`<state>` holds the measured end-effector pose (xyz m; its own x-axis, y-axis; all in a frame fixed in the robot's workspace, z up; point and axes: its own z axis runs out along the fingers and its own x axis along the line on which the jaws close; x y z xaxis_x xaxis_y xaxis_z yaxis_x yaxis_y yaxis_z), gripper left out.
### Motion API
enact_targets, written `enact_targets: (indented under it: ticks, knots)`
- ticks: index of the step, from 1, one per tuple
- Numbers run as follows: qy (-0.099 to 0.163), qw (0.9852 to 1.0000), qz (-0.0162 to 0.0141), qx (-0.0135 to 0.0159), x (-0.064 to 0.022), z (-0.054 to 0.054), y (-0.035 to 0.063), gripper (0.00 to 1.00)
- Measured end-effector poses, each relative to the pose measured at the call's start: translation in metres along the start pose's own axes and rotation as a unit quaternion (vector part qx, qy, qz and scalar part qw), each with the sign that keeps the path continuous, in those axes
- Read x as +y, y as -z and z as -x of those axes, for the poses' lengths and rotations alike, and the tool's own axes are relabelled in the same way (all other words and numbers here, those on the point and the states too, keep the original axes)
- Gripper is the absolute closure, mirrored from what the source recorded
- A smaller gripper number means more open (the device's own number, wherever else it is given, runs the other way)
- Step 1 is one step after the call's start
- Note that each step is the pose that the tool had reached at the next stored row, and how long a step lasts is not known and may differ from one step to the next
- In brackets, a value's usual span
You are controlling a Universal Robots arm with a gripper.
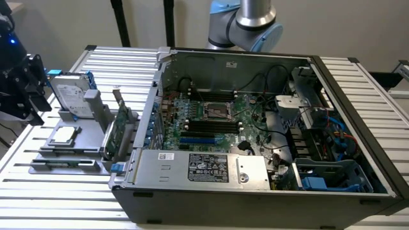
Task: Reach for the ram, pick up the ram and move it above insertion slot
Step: 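Pick up the ram and move it above insertion slot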
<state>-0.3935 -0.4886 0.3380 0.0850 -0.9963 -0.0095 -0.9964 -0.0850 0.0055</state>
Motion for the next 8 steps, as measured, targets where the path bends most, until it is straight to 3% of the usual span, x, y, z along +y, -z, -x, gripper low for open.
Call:
enact_targets:
  ticks: [8]
  knots:
    - [0.000,1.0000,0.0000,0.0000,-0.0001,0.000,-0.0146,0.58]
